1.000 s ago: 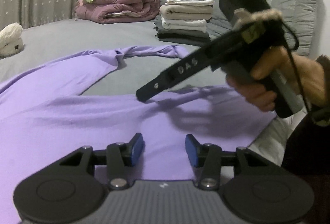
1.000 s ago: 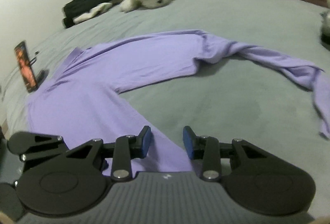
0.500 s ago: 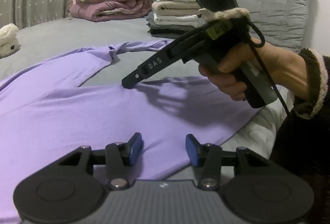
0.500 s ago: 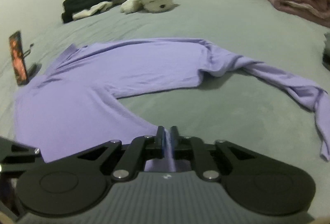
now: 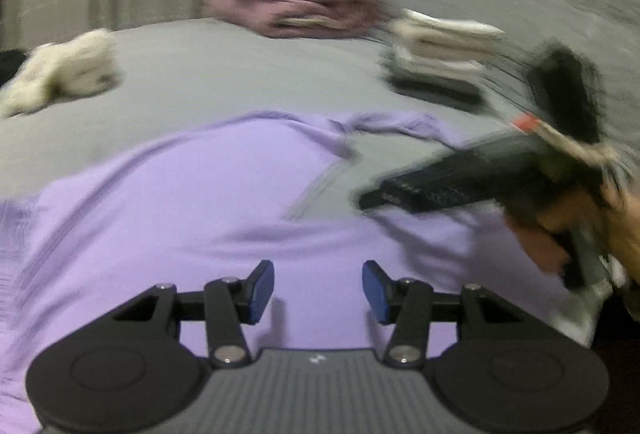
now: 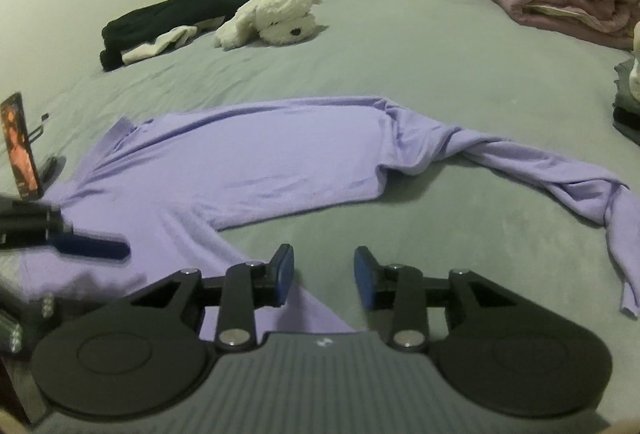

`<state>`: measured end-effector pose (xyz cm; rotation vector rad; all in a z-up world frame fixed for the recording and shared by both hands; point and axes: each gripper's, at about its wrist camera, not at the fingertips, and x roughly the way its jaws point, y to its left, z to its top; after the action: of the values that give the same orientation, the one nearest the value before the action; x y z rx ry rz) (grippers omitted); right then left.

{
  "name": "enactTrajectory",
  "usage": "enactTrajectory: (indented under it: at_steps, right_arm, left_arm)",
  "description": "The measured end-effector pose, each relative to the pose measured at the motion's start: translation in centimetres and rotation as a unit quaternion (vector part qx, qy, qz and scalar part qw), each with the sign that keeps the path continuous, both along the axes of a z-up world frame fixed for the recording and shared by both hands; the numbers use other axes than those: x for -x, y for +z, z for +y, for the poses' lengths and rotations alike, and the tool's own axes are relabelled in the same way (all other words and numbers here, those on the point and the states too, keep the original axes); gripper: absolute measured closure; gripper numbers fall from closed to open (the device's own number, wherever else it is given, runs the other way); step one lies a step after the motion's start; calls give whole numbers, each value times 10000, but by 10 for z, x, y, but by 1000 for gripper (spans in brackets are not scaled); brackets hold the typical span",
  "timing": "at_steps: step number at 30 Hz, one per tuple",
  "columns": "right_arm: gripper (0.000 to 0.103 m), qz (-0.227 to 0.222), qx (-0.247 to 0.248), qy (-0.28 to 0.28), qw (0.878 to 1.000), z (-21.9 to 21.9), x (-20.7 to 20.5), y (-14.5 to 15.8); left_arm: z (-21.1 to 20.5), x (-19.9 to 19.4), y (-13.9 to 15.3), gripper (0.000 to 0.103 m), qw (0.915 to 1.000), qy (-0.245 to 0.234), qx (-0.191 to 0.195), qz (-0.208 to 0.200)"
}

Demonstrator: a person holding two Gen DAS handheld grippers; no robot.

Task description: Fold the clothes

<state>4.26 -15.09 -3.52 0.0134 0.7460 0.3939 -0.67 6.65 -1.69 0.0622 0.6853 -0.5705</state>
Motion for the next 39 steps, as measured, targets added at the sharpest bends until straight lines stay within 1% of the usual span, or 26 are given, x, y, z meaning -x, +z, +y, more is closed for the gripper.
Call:
enactTrajectory:
  at_steps: [3, 6, 10, 13, 15, 16, 18, 21, 23, 25, 28, 31, 33, 34, 39]
  right_arm:
    - [65, 9, 22, 20, 10000, 2, -6, 1]
    - [65, 10, 38, 7, 10000, 0, -15, 4]
    - [65, -68, 77, -147, 9998, -8, -37, 13]
    - [65, -185, 214, -265, 9992, -15, -57, 20]
    - [65, -221, 274, -391, 9986, -21, -67, 25]
    - [65, -238, 282, -508, 9980, -27, -70, 27]
    - [65, -255, 256, -867, 9956, -42, -72, 26]
    - [65, -213, 141, -1572, 9872, -72, -72, 23]
    - [65, -129, 55, -1896, 9818, -89, -72, 22]
    - [65, -100, 132, -2159, 9763, -104, -71, 22]
    - [65, -93, 253, -2409, 9702, -120, -68, 23]
    - [65, -15, 121, -2560, 9666, -134, -66, 21]
    - [65, -1, 84, -2480, 9687, -134, -65, 21]
    - [65, -10, 84, -2423, 9702, -134, -65, 21]
    - [65, -288, 402, -1855, 9814, -125, -69, 18]
  left_arm:
    - [24, -19, 5, 53, 9984, 543, -101, -70]
    - [48, -36, 10, 53, 9936, 1110, -210, -85]
    - [78, -57, 15, 53, 9821, 1852, -315, -110]
    - [92, -70, 14, 53, 9702, 2360, -541, -76]
    - [100, -77, 14, 56, 9628, 2661, -461, 54]
    - [102, -78, 14, 56, 9622, 2701, -346, 104]
    - [102, -81, 16, 56, 9635, 2672, -86, 171]
    - [87, -86, 15, 56, 9696, 2440, 81, 157]
    - [71, -86, 14, 56, 9748, 2225, 71, 128]
    - [57, -86, 12, 56, 9792, 2027, 35, 103]
    - [35, -86, 10, 55, 9843, 1761, 16, 89]
    - [19, -88, 8, 55, 9880, 1544, 53, 85]
    - [8, -89, 5, 55, 9901, 1400, 59, 101]
    - [3, -89, 4, 55, 9909, 1344, 52, 103]
    - [-19, -90, -2, 55, 9936, 1119, 23, 120]
